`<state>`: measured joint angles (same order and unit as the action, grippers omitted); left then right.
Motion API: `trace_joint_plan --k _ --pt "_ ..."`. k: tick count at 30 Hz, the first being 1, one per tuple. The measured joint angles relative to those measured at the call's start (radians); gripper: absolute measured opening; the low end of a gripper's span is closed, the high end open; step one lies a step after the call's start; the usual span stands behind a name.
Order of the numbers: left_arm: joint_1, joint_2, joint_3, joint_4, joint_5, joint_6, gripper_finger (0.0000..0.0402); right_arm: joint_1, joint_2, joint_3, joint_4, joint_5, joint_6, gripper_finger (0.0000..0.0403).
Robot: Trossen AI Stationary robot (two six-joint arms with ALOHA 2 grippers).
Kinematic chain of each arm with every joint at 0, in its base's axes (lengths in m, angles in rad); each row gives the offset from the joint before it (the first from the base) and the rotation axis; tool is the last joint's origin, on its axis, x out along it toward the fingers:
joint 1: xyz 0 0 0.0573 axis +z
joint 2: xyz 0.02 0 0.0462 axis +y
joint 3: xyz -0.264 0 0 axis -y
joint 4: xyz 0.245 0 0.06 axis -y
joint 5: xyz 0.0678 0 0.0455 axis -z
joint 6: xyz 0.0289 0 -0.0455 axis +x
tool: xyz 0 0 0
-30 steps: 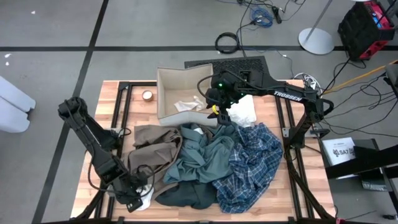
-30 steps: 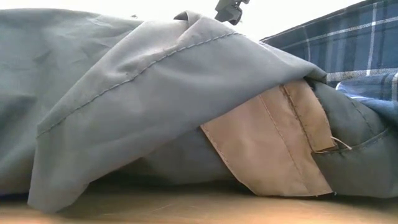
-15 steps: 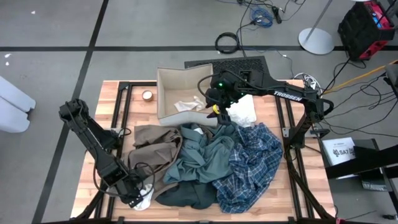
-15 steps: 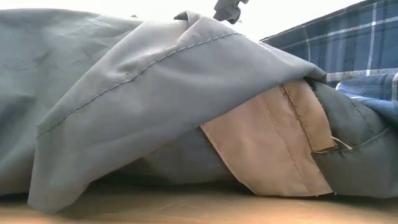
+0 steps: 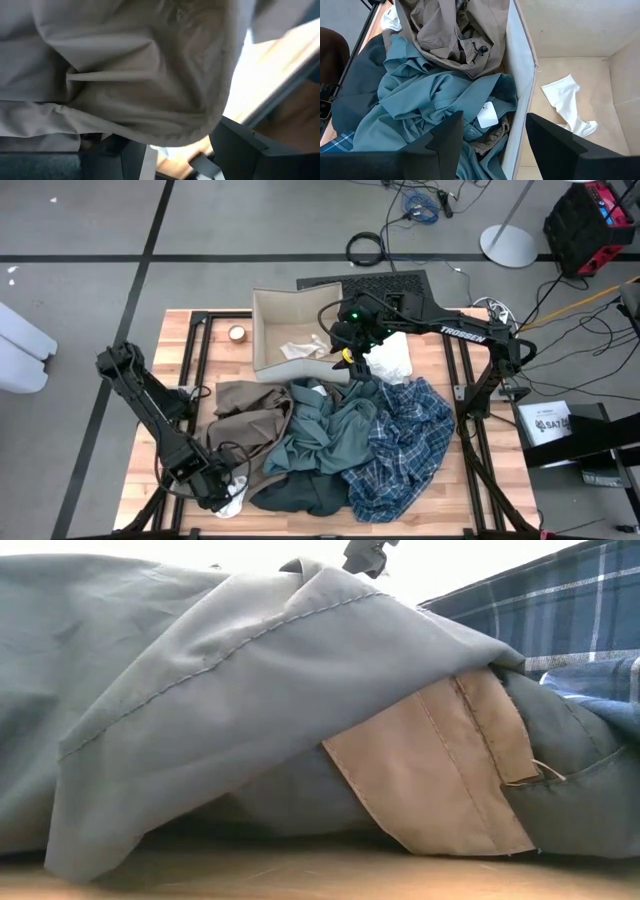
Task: Sort clothes
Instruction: Put the white sock into the laundry bin
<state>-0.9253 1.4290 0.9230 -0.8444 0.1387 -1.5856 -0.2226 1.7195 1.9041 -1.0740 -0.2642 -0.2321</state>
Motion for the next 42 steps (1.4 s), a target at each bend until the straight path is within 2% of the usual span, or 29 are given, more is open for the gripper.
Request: trace_joint_plan --k 8,11,15,16,23,28,33,38,42 --pt "0.000 0.077 0.000 0.003 0.047 0.027 0.0205 0.000 0.000 0.000 0.000 0.000 0.000 0.0203" --pt "0.000 0.073 0.000 0.028 0.053 0.051 0.0157 0.000 0.000 0.000 0.000 0.000 0.007 0.0203" --pt "0.000 0.045 0.000 0.076 0.053 0.119 0.0034 0.000 0.000 0.000 0.000 0.000 0.007 0.0203" --pt "0.000 0.033 0.000 0.081 0.049 0.129 0.0019 0.000 0.000 0.000 0.000 0.001 0.009 0.0203" --pt "0.001 -0.129 0.000 0.092 -0.055 0.144 0.0007 0.000 0.000 0.000 0.000 0.001 0.011 0.0203" --pt "0.000 -0.302 0.000 0.289 -0.260 0.282 0.0004 0.005 0.000 0.000 -0.003 -0.014 0.069 0.0203" --pt "0.003 -0.446 0.000 0.564 -0.500 0.634 0.0003 0.046 0.000 0.000 -0.006 -0.133 0.042 0.0203" --pt "0.004 -0.552 0.000 0.602 -0.764 0.895 0.0002 0.105 0.000 0.000 0.121 -0.226 -0.040 0.0203" --pt "0.015 -0.605 0.000 0.605 -0.871 1.023 0.0001 0.150 0.000 0.000 0.359 -0.287 -0.019 0.0203"
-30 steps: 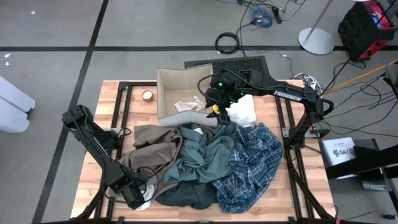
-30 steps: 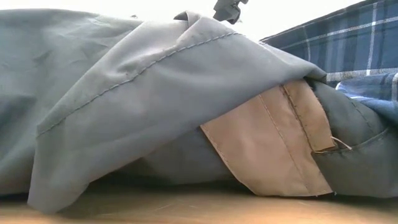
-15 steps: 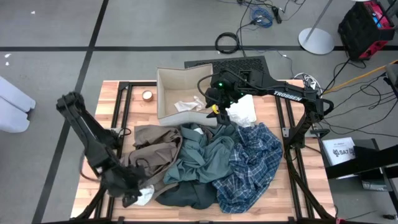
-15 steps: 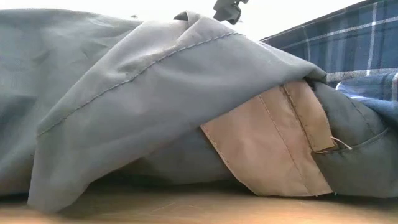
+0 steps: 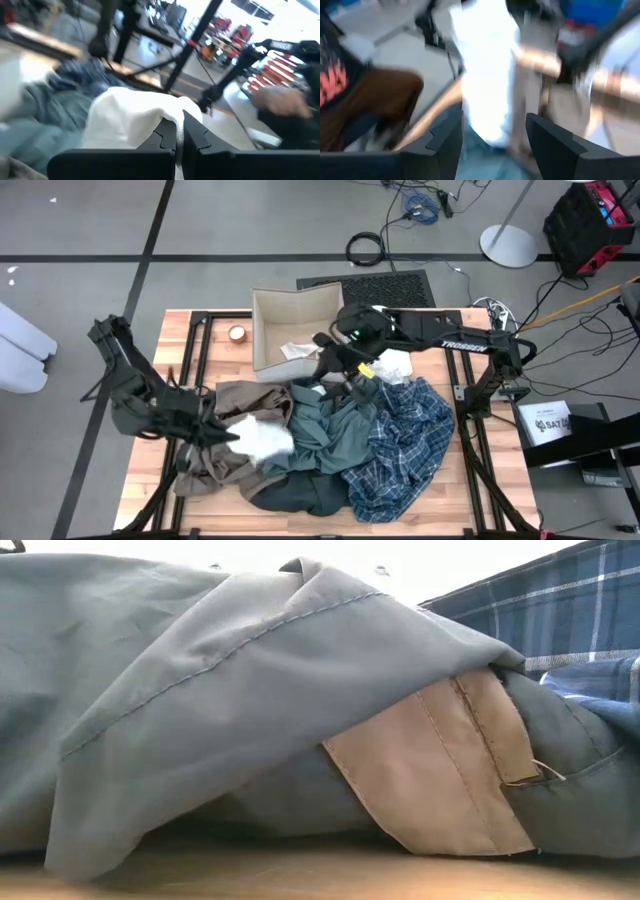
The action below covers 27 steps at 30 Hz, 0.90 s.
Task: Sort clothes
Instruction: Put the white sock into the laundry bin
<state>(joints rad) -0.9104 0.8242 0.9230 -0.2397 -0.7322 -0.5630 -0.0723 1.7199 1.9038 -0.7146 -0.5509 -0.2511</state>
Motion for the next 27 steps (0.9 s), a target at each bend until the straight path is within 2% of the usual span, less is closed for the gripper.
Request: trace_joint_plan --k 4,9,14,18,23,27 --pt "0.032 -0.016 0.000 0.063 -0.042 0.145 0.0001 0.026 0.021 0.000 0.206 0.001 0.064 0.0203" --pt "0.080 -0.015 0.000 0.202 -0.030 0.316 0.0001 0.044 0.084 0.000 0.385 0.001 0.112 0.0203" --pt "0.107 -0.023 0.000 0.308 -0.020 0.425 0.0001 0.045 0.133 0.000 0.472 -0.005 0.126 0.0203" --pt "0.123 -0.032 0.000 0.384 0.045 0.503 0.0001 0.044 0.168 0.000 0.541 -0.007 0.076 0.0203" --pt "0.143 -0.038 0.000 0.437 0.047 0.552 0.0002 0.033 0.235 0.000 0.696 -0.185 0.136 0.0203" --pt "0.162 -0.038 0.001 0.466 0.008 0.582 0.0003 0.032 0.262 0.000 0.750 -0.177 0.184 0.0203"
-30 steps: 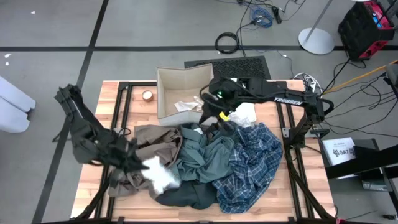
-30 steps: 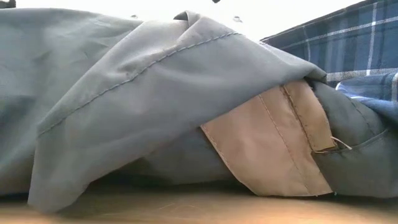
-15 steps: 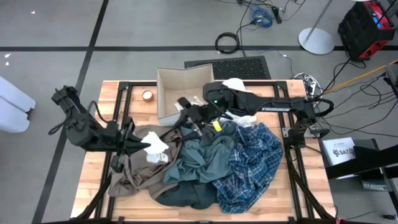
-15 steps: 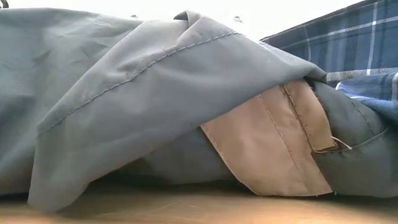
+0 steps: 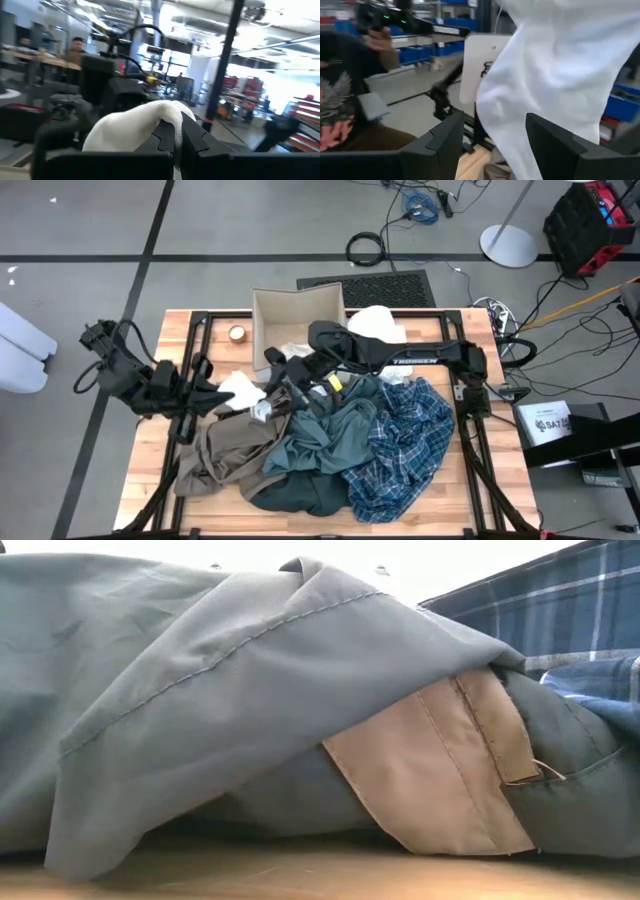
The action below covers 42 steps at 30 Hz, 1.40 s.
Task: Sort clothes
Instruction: Put the white sock into the laundry bin
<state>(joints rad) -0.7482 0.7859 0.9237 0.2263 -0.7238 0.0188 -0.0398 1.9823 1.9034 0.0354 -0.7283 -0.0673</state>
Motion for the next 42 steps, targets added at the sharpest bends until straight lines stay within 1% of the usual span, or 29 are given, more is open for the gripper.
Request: trace_joint_plan --k 1,2,5,6,8,11,14,19,24,27,29,31,33,35,36,38,42 --pt "0.006 0.000 0.000 0.005 -0.011 0.008 0.0003 0.001 0.000 0.000 -0.006 0.035 -0.001 0.0203" --pt "0.012 0.000 0.000 0.007 -0.017 0.016 0.0003 0.005 0.000 0.000 -0.008 0.091 -0.017 0.0203" --pt "0.033 0.000 0.000 0.005 -0.050 0.022 0.0004 0.031 0.000 0.000 -0.019 0.309 -0.101 0.0203" --pt "0.038 0.000 0.000 0.003 -0.060 0.023 0.0004 0.042 0.000 0.000 -0.016 0.349 -0.135 0.0203" --pt "0.048 0.000 0.000 0.002 -0.082 0.034 0.0004 0.061 0.000 0.000 0.003 0.363 -0.172 0.0203" --pt "0.058 0.000 0.000 0.001 -0.100 0.058 0.0005 0.080 -0.002 0.000 0.001 0.371 -0.173 0.0203" --pt "0.072 -0.001 0.000 0.002 -0.102 0.075 0.0005 0.087 0.000 0.000 -0.015 0.433 -0.156 0.0203" --pt "0.094 0.000 0.000 0.000 -0.098 0.070 0.0005 0.090 0.000 0.000 -0.010 0.586 -0.155 0.0203" --pt "0.094 0.003 0.000 -0.003 -0.096 0.069 0.0006 0.090 -0.001 0.000 0.008 0.654 -0.152 0.0203" --pt "0.094 0.003 0.000 -0.005 -0.095 0.068 0.0006 0.090 -0.001 0.000 0.006 0.754 -0.145 0.0199" --pt "0.094 0.003 0.000 -0.008 -0.095 0.068 0.0006 0.090 -0.001 0.000 0.007 0.794 -0.141 0.0182" --pt "0.094 0.003 0.000 -0.014 -0.095 0.067 0.0006 0.090 -0.001 0.000 0.006 0.810 -0.146 0.0149" --pt "0.094 0.003 0.000 -0.027 -0.092 0.067 0.0006 0.089 -0.001 0.000 0.004 0.814 -0.164 0.0098" --pt "0.094 0.003 0.000 -0.045 -0.092 0.066 0.0007 0.090 -0.001 0.000 -0.006 0.816 -0.189 0.0036" --pt "0.093 0.003 0.000 -0.056 -0.091 0.066 0.0009 0.090 -0.001 0.000 -0.015 0.816 -0.204 0.0019" --pt "0.093 0.004 0.000 -0.080 -0.091 0.047 0.0024 0.090 -0.001 0.000 -0.025 0.828 -0.206 0.0010" --pt "0.094 0.000 0.000 -0.143 -0.103 -0.051 0.0081 0.090 -0.007 0.000 -0.074 0.850 -0.212 0.0002"
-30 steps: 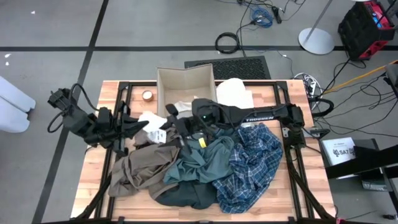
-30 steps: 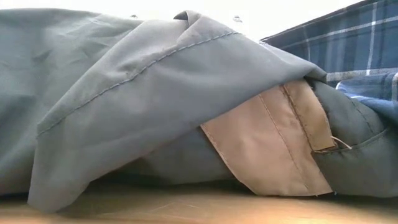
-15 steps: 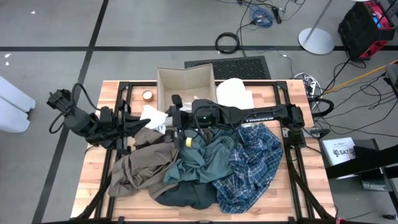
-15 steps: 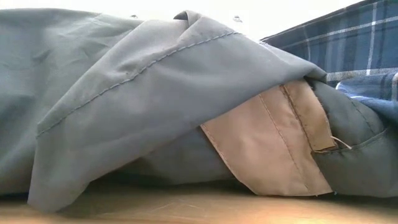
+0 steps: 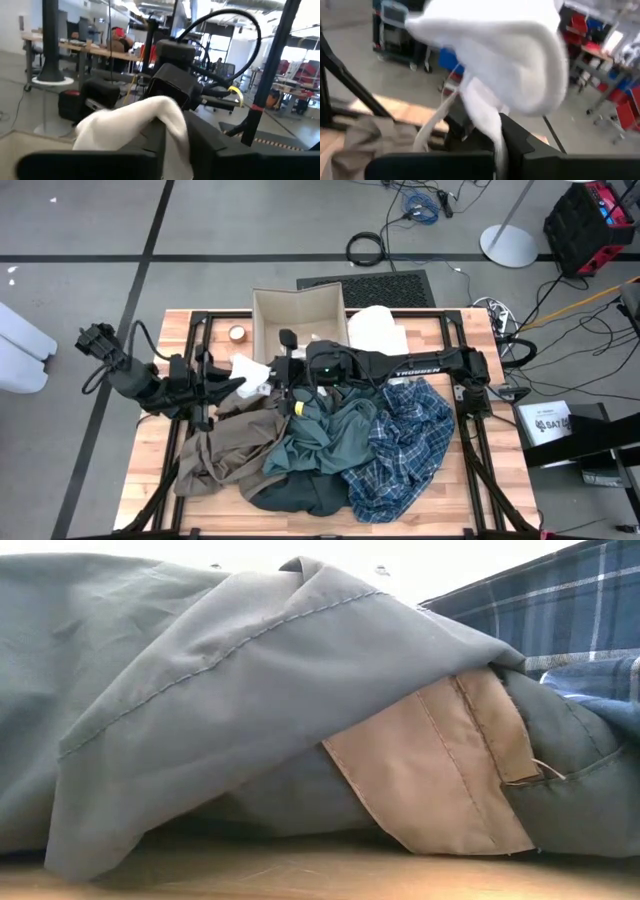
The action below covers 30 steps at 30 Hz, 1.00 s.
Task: Sort clothes
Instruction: Put the white sock into the laundry bin
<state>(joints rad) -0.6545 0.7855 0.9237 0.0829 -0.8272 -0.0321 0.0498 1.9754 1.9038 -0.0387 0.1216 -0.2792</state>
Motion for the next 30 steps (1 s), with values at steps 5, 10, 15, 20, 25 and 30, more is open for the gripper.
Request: trace_joint_plan --k 5,10,15,20,25,30 --pt "-0.003 -0.039 0.000 -0.095 -0.039 -0.041 0.0127 -0.003 -0.062 0.000 -0.114 0.146 -0.061 0.0001" --pt "-0.007 -0.102 0.000 -0.250 -0.045 -0.080 0.0131 -0.017 -0.160 0.000 -0.217 0.203 -0.089 0.0001" --pt "-0.007 -0.137 0.000 -0.426 -0.044 -0.231 0.0132 -0.067 -0.266 0.000 -0.293 0.237 -0.104 0.0000" --pt "-0.007 -0.117 0.000 -0.516 -0.087 -0.365 0.0132 -0.194 -0.318 0.002 -0.355 0.126 -0.064 0.0000" --pt "-0.007 -0.073 0.000 -0.537 -0.146 -0.485 0.0132 -0.371 -0.300 0.002 -0.365 -0.118 0.078 0.0000" --pt "-0.007 0.014 0.000 -0.534 -0.143 -0.484 0.0132 -0.466 -0.210 0.000 -0.376 -0.271 0.139 0.0000"
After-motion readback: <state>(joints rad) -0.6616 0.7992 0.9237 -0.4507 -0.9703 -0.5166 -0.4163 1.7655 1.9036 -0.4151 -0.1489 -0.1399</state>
